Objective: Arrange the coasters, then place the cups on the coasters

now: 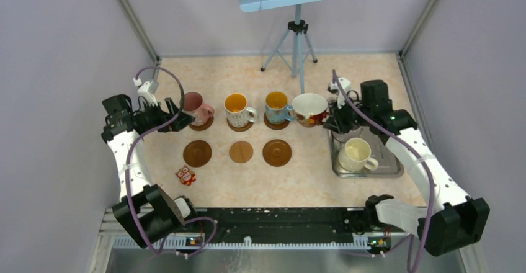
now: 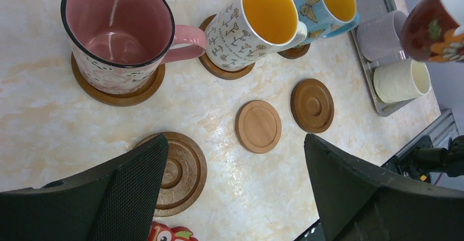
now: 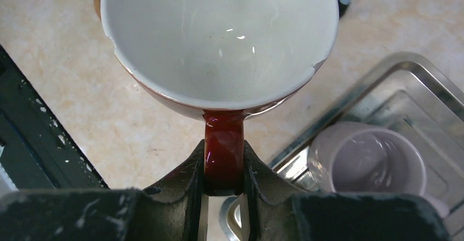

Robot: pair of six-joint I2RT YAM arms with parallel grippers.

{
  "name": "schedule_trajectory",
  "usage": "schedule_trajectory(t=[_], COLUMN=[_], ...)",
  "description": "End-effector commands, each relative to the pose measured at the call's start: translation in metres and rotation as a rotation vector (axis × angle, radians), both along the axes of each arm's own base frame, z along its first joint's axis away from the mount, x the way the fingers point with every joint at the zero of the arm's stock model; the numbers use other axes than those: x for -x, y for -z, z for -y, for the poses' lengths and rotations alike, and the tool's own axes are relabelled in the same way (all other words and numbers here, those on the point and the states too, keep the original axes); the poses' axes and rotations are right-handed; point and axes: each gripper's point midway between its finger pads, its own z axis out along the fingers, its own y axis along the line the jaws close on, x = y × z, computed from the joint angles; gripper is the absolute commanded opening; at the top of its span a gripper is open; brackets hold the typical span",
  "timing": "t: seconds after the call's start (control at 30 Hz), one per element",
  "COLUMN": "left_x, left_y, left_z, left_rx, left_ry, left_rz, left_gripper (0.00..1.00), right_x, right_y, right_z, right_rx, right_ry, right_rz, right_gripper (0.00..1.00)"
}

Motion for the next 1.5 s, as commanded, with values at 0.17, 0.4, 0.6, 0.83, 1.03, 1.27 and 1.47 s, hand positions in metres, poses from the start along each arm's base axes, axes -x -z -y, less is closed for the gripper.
schedule_trajectory(t=[0.17,0.4,0.6,0.83,1.03,1.27,1.47], left_x=[-0.006,-0.008,-0.007,-0.008,-0.008,-0.008,-0.009], left_y=[-0.015,-0.009,-0.009,-0.012,-0.011,-0.011,-0.009], left_z=[-0.003,-0.008,-0.011,-0.013,-0.014,-0.014,-0.014], left_rx=[0.004,-0.016,-0.035,-0.043,-0.050,-0.052,-0.047], left_ry=[-0.032,-0.068,-0.088,-0.096,-0.104,-0.107,-0.108], left_rz=[0.016,0.008,0.007,0.008,0.007,0.008,0.008], left_gripper=[0.99,0.99,0.99,0.99,0.99,0.99,0.99], right_x=[0.010,0.017,0.009,0.004,0.012,0.025,0.023], right_y=[-0.058,-0.037,-0.026,-0.010,0.012,0.039,0.031], right_z=[-0.123,-0.197,-0.238,-0.258,-0.267,-0.273,-0.287], right_rx=[-0.084,-0.089,-0.106,-0.169,-0.190,-0.205,-0.221], right_ry=[-0.238,-0.268,-0.208,-0.094,-0.087,-0.131,-0.145], right_rz=[0.177,0.173,0.228,0.260,0.237,0.230,0.273], right_gripper=[0.00,0.00,0.00,0.00,0.00,0.00,0.00])
